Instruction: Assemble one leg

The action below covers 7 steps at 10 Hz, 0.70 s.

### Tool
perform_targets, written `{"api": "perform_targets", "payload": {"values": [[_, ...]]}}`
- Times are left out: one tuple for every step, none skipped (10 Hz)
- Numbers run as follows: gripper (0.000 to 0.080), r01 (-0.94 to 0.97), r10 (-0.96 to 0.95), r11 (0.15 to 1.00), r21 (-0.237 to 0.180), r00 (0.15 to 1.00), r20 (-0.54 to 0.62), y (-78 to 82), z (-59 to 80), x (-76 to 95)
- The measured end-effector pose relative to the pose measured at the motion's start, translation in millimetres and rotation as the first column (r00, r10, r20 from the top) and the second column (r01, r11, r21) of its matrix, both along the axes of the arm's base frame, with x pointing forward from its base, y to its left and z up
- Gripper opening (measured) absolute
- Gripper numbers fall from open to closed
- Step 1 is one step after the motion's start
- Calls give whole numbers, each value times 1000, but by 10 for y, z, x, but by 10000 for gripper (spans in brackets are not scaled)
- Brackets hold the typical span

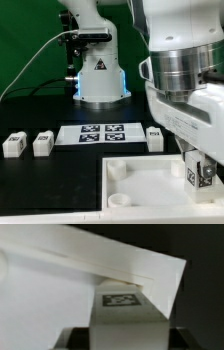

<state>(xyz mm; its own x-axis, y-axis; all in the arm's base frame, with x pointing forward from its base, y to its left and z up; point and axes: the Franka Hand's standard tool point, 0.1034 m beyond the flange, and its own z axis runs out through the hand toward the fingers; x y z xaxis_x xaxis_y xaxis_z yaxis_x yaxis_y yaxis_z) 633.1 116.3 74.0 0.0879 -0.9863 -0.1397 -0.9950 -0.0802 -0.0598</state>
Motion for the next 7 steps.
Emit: {"api": "perform_targets", "payload": {"values": [[300, 218, -217, 975, 36, 976, -18, 9, -5, 3], [300, 272, -271, 961, 42, 962, -22, 3, -9, 1], [300, 231, -230, 972, 41, 973, -16, 5, -10, -3], [300, 194, -194, 980, 39, 981, -10, 6, -17, -6], [470, 181, -181, 983, 37, 984, -8, 12, -22, -10], [585, -64, 63, 998, 12, 997, 45, 35, -37, -20], [585, -270, 270, 963, -8, 960, 71, 58, -52, -54]]}}
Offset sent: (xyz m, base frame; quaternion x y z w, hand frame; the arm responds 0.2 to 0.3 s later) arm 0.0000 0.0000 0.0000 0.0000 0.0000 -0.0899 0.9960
